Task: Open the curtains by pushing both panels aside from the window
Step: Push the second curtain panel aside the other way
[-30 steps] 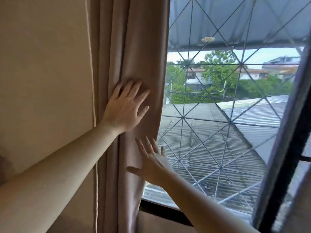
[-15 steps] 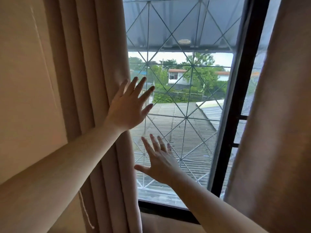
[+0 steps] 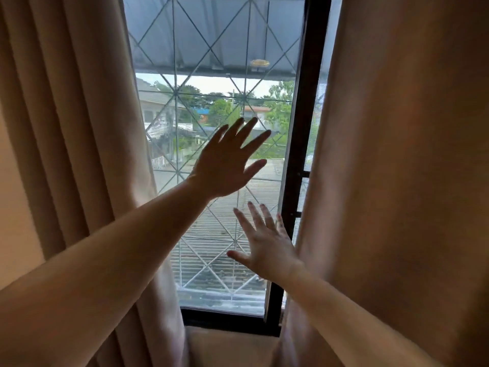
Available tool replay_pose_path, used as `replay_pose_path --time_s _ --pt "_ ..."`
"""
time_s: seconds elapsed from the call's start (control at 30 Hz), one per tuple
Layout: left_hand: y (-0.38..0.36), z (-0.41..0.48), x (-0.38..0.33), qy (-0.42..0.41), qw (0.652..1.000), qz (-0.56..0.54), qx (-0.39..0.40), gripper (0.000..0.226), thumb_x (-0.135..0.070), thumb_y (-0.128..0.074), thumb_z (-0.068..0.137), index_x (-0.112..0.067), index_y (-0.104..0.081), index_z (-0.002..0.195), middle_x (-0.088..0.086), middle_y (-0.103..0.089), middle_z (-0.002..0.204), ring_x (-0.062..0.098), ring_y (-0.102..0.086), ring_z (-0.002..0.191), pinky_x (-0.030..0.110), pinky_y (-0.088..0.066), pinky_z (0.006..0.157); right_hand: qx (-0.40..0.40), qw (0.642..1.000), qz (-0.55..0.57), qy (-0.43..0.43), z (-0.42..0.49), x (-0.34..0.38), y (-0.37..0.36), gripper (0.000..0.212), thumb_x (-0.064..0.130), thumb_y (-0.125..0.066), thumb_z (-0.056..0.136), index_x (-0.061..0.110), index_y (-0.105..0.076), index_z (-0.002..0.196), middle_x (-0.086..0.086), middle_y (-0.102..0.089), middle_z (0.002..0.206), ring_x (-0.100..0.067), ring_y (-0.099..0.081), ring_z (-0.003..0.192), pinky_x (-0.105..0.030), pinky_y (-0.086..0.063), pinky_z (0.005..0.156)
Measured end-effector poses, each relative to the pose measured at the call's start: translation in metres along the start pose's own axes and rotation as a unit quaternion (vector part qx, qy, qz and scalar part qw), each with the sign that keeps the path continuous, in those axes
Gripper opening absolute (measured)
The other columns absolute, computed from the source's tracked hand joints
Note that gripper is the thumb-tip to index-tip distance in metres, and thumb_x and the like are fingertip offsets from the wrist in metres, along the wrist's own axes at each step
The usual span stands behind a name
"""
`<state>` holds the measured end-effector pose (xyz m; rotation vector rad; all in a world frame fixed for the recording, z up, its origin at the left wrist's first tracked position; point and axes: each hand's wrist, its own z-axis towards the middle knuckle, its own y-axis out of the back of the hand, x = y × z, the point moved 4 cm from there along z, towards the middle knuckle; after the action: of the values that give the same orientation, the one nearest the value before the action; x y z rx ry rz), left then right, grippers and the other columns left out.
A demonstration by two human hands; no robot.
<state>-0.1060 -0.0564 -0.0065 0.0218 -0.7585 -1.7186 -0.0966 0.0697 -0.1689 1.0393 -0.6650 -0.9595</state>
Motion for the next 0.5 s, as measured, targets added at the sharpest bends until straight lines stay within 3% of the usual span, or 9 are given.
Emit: replay_pose_path --time_s 0.2,0.33,0.5 --pt "0.002 0.051 -0.057 -0.020 0.999 -0.038 -0.029 0.068 -0.064 -0.027 0.112 -0.032 -0.019 0.172 0.008 -0.021 0.181 0.032 -0.026 0.167 0.053 -0.029 0.133 -0.028 0.998 -0.048 -0.006 -0.036 -0.049 0.019 0.098 0.078 -0.044 0.095 0.040 0.014 0.165 -0.001 0.019 0.177 -0.026 0.022 0.161 -0.058 0.007 0.128" --pt "0.003 0.087 -0.089 -0.036 0.995 -0.083 -0.042 0.073 -0.067 -0.031 0.110 -0.029 -0.020 0.172 0.008 -0.022 0.180 0.034 -0.027 0.166 0.053 -0.032 0.132 -0.052 0.995 -0.079 -0.018 -0.051 -0.078 0.032 0.095 0.075 -0.044 0.096 0.038 0.008 0.167 -0.005 0.014 0.178 -0.029 0.018 0.162 -0.058 0.014 0.127" --pt "0.005 0.125 -0.120 -0.066 0.983 -0.139 -0.104 0.081 -0.068 -0.036 0.108 -0.022 -0.020 0.172 0.005 -0.024 0.180 0.029 -0.030 0.165 0.044 -0.030 0.135 -0.086 0.989 -0.114 -0.049 -0.062 -0.111 0.041 0.093 0.072 -0.048 0.095 0.034 -0.006 0.169 -0.010 -0.005 0.179 -0.032 0.004 0.164 -0.062 0.008 0.127"
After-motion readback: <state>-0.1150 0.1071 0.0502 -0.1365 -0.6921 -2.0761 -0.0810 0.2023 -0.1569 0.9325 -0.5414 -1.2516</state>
